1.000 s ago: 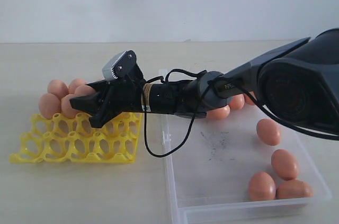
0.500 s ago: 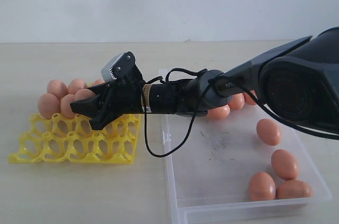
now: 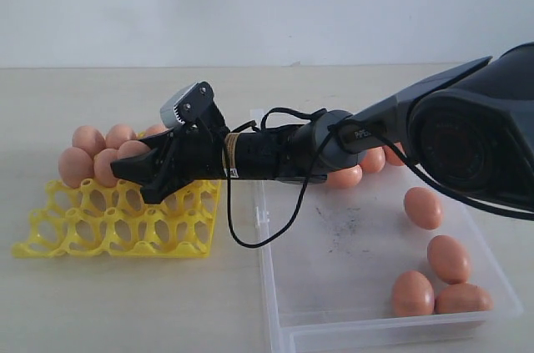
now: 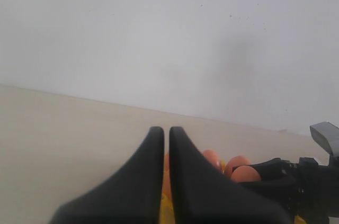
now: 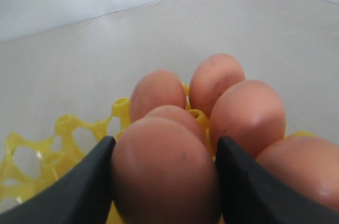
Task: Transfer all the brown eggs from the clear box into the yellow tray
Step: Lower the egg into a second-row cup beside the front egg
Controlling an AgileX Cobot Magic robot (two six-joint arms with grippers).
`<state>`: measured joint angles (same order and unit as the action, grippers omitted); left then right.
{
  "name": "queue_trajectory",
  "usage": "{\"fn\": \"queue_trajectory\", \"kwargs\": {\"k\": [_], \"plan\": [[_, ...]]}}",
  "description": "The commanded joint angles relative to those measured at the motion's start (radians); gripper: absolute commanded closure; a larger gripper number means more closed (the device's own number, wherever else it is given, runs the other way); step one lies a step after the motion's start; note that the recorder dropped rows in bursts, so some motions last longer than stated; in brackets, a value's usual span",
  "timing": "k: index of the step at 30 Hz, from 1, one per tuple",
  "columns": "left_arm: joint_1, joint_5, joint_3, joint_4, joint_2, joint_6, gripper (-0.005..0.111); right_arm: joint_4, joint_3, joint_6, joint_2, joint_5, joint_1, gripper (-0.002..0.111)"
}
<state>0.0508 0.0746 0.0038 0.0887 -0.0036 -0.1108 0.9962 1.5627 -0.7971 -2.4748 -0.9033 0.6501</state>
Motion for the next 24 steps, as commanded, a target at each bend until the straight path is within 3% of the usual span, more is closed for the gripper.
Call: {"fn": "queue_trajectory", "kwargs": {"k": [1, 6, 24], "plan": [[-0.006, -0.006, -0.004, 0.001, 0.004, -0.001, 0.103, 0.005, -0.005, -0.032, 0.013, -0.003, -0.003, 0.076], [-0.006, -0.006, -0.004, 0.001, 0.004, -0.001, 0.103, 0.005, -0.005, -0.042, 0.013, -0.003, -0.003, 0.062], [-0.006, -0.006, -0.004, 0.001, 0.004, -0.001, 0.103, 0.026, -0.005, -0.065, 0.013, -0.003, -0.003, 0.062]]}}
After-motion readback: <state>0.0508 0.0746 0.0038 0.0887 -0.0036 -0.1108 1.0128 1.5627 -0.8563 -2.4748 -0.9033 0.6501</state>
